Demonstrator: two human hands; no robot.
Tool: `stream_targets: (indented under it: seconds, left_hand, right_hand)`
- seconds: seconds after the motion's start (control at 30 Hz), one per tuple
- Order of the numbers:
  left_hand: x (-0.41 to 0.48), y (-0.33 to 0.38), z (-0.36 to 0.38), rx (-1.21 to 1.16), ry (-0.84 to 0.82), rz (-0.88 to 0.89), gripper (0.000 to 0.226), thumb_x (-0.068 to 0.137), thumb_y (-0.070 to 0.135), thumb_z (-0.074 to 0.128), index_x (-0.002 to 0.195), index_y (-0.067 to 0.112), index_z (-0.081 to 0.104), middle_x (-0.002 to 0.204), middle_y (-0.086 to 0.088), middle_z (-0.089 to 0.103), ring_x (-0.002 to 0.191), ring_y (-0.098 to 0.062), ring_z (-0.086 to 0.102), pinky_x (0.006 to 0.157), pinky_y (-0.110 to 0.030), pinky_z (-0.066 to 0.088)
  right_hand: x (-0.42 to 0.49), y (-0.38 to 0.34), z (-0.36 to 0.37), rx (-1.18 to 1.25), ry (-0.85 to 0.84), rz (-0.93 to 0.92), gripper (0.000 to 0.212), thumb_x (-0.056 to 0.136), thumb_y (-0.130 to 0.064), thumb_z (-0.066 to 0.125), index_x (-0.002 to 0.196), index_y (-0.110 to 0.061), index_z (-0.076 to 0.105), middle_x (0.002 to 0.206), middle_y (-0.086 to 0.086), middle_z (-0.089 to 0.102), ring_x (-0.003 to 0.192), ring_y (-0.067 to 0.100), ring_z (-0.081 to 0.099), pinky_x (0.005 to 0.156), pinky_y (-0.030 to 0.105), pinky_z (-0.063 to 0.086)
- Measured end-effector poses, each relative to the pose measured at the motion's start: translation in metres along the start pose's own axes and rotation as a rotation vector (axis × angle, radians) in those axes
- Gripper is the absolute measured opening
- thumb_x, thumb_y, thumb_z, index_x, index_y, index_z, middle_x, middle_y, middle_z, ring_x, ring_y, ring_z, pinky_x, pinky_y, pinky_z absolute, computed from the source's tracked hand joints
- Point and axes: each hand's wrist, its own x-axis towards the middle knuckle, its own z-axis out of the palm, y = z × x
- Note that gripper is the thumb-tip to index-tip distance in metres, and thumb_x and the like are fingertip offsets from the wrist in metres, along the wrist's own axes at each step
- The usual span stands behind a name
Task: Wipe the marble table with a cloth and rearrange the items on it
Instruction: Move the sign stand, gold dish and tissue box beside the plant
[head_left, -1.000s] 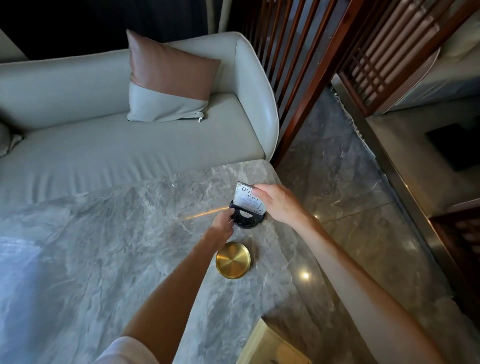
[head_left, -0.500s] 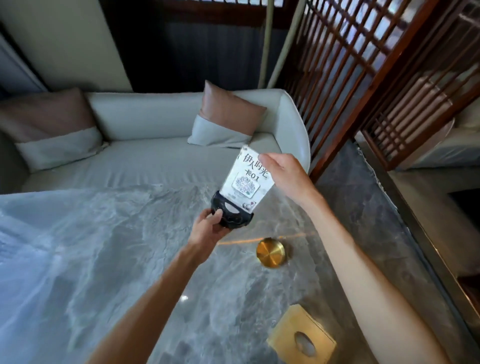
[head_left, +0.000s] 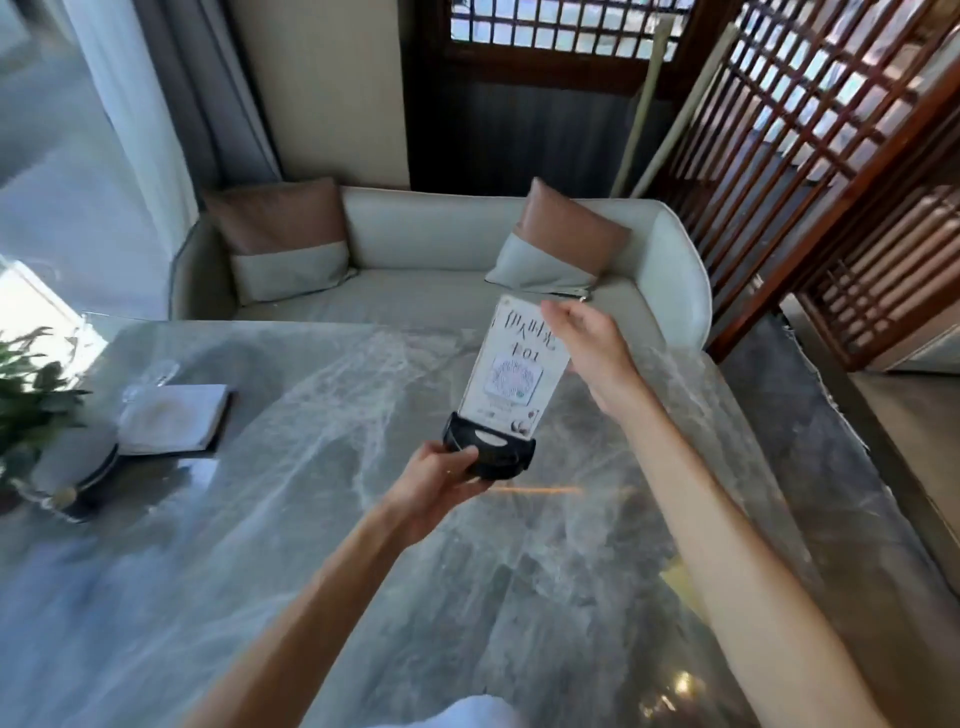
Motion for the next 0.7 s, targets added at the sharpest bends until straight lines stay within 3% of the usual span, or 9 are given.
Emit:
stream_targets:
  seconds: [0.07,0.13,0.2,0.27,0.37,0.43,0.47,0.6,0.7]
  left_hand:
    - [-0.022,0.002,-0.018,0.327,0.054,0.131,0.033,0.094,0.005,0.058,0.127,0.004,0.059,0.117,-0.003,0.072,0.095,-0.001,0.069,0.084,-0.016,0.055]
    - [-0.041,0.006,-0.037,0.511,0.125,0.332,0.049,0.087,0.007,0.07,0.133,0.013,0.053,0.12,0.016,0.07,0.109,0.001,0.065,0.09,-0.011,0.052]
    - [-0.056,0.015,-0.057,0.704,0.357,0.409,0.087,0.081,0.024,0.077,0.151,0.012,0.026,0.152,0.008,0.043,0.143,-0.011,0.035,0.115,-0.024,0.035]
    - [-0.073,0.026,-0.078,0.838,0.551,0.449,0.108,0.078,0.042,0.077,0.156,0.015,0.007,0.162,0.001,0.017,0.15,-0.013,0.016,0.121,-0.032,0.02]
    - [-0.094,0.055,-0.097,0.904,0.532,0.575,0.072,0.08,0.046,0.072,0.141,0.02,0.044,0.134,0.013,0.055,0.122,0.002,0.052,0.103,-0.025,0.042]
    - [-0.105,0.074,-0.106,0.998,0.525,0.558,0.045,0.081,0.045,0.072,0.118,0.022,0.06,0.099,0.02,0.065,0.085,0.01,0.062,0.076,-0.02,0.05]
    - [-0.109,0.081,-0.113,1.075,0.531,0.53,0.038,0.083,0.047,0.07,0.109,0.021,0.062,0.089,0.017,0.065,0.076,0.004,0.063,0.067,-0.023,0.05]
    - [-0.123,0.103,-0.153,1.248,0.565,0.42,0.028,0.091,0.038,0.061,0.092,0.01,0.067,0.082,-0.011,0.072,0.076,-0.031,0.067,0.068,-0.045,0.055]
    - [-0.126,0.116,-0.195,1.377,0.674,0.405,0.025,0.091,0.031,0.059,0.089,0.009,0.07,0.084,-0.014,0.073,0.08,-0.036,0.066,0.069,-0.043,0.053]
  right_hand:
    - [-0.012,0.005,0.027,0.004,-0.043,-0.002,0.019,0.092,-0.042,0.063,0.089,-0.023,0.067,0.097,0.001,0.072,0.087,0.012,0.061,0.08,0.031,0.045]
    - [-0.019,0.001,0.049,0.051,-0.091,-0.041,0.015,0.091,-0.042,0.064,0.085,-0.028,0.067,0.089,-0.009,0.07,0.084,0.006,0.06,0.08,0.028,0.044]
    - [-0.019,-0.009,0.068,0.085,-0.128,-0.105,0.014,0.092,-0.038,0.064,0.08,-0.032,0.067,0.078,-0.017,0.068,0.076,-0.002,0.058,0.076,0.018,0.043]
    - [-0.015,-0.018,0.089,0.069,-0.21,-0.174,0.015,0.093,-0.028,0.065,0.078,-0.031,0.067,0.074,-0.021,0.069,0.072,-0.01,0.058,0.072,0.005,0.043]
    - [-0.014,-0.031,0.136,-0.082,-0.501,-0.259,0.024,0.094,-0.013,0.063,0.08,-0.033,0.066,0.074,-0.02,0.07,0.073,-0.014,0.06,0.073,0.004,0.044]
    - [-0.018,-0.033,0.172,-0.185,-0.689,-0.295,0.024,0.093,-0.011,0.063,0.08,-0.031,0.067,0.074,-0.019,0.069,0.073,-0.012,0.061,0.074,0.006,0.046]
    - [-0.02,-0.033,0.189,-0.216,-0.756,-0.286,0.021,0.093,-0.012,0.063,0.08,-0.029,0.067,0.074,-0.018,0.068,0.073,-0.011,0.061,0.074,0.007,0.046]
    - [-0.018,-0.029,0.253,-0.218,-0.81,-0.288,0.004,0.09,-0.017,0.068,0.088,-0.016,0.071,0.082,-0.011,0.064,0.079,-0.004,0.061,0.079,0.014,0.047]
    - [-0.022,-0.021,0.297,-0.206,-0.773,-0.245,0.028,0.09,-0.032,0.065,0.116,-0.019,0.067,0.114,-0.007,0.058,0.112,0.005,0.055,0.093,0.015,0.042]
